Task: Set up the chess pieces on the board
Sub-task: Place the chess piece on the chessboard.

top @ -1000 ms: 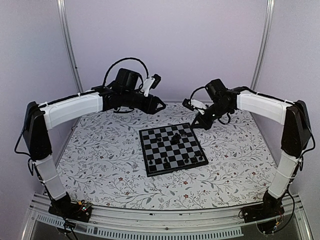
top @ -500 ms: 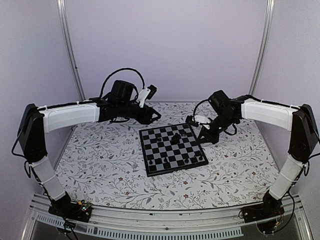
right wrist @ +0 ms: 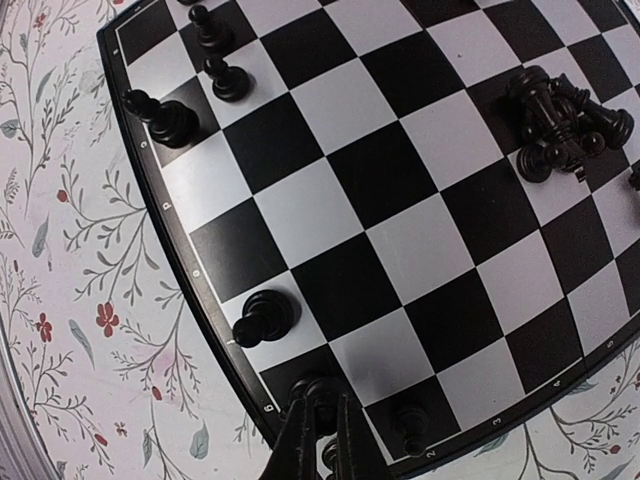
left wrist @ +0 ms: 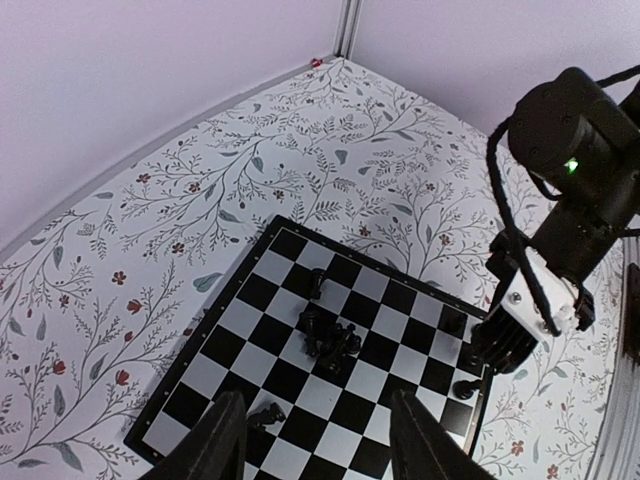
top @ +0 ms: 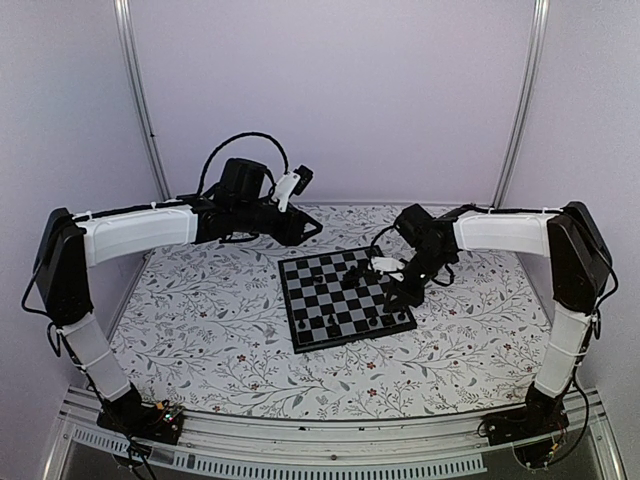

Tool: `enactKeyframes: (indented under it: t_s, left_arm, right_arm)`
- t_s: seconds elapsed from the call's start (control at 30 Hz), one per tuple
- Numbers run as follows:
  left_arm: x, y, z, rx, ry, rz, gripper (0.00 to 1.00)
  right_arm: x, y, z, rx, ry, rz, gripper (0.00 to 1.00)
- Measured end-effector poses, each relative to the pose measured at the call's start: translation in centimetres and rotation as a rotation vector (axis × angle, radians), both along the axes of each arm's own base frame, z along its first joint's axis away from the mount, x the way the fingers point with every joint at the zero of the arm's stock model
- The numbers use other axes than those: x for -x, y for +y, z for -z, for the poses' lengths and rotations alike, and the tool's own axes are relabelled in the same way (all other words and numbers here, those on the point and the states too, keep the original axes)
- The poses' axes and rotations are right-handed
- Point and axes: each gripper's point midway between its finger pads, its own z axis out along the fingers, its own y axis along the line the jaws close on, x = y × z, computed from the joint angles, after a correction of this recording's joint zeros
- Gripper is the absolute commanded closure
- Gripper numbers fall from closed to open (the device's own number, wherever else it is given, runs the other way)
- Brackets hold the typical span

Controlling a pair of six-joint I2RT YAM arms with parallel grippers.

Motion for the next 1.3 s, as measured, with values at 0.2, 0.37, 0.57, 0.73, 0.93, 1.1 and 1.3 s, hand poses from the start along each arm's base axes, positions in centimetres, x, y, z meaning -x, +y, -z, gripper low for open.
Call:
enactKeyframes:
  t_s: [0.2, 0.37, 0.57, 0.73, 0.93, 1.1, 1.3]
  left_arm:
    - [0.0, 0.0, 0.0, -0.001, -0.002, 0.002, 0.49]
    - [0.0, 0.0, 0.0, -0.001, -0.002, 0.003, 0.49]
    - [0.1, 0.0, 0.0, 0.000, -0.001, 0.006, 0.49]
    - [0.1, -0.1, 0.0, 0.000, 0.000, 0.007, 0.49]
    - [0.1, -0.1, 0.0, 0.000, 0.003, 0.009, 0.49]
    - [0.2, -0.1, 0.1, 0.000, 0.004, 0.010, 0.49]
    - [0.2, -0.1, 0.1, 0.000, 0.004, 0.011, 0.49]
  right_arm:
    - [-0.3, -0.1, 0.6, 0.015, -0.005, 0.004, 0.96]
    - [-0.5, -0.1, 1.0, 0.023, -0.008, 0.007, 0.95]
    - [-1.0, 0.3, 1.0, 0.021, -0.009, 0.011, 0.95]
    - [-1.6, 0.7, 0.4, 0.009, -0.025, 0.014, 0.95]
    - [-1.7, 0.4, 0.5, 0.025, -0.029, 0.019, 0.95]
    - [-1.9, 0.5, 0.7, 0.035, -0.024, 0.022, 0.94]
    - [-2.0, 0.5, 1.0, 0.043, -0.013, 0.027, 0.92]
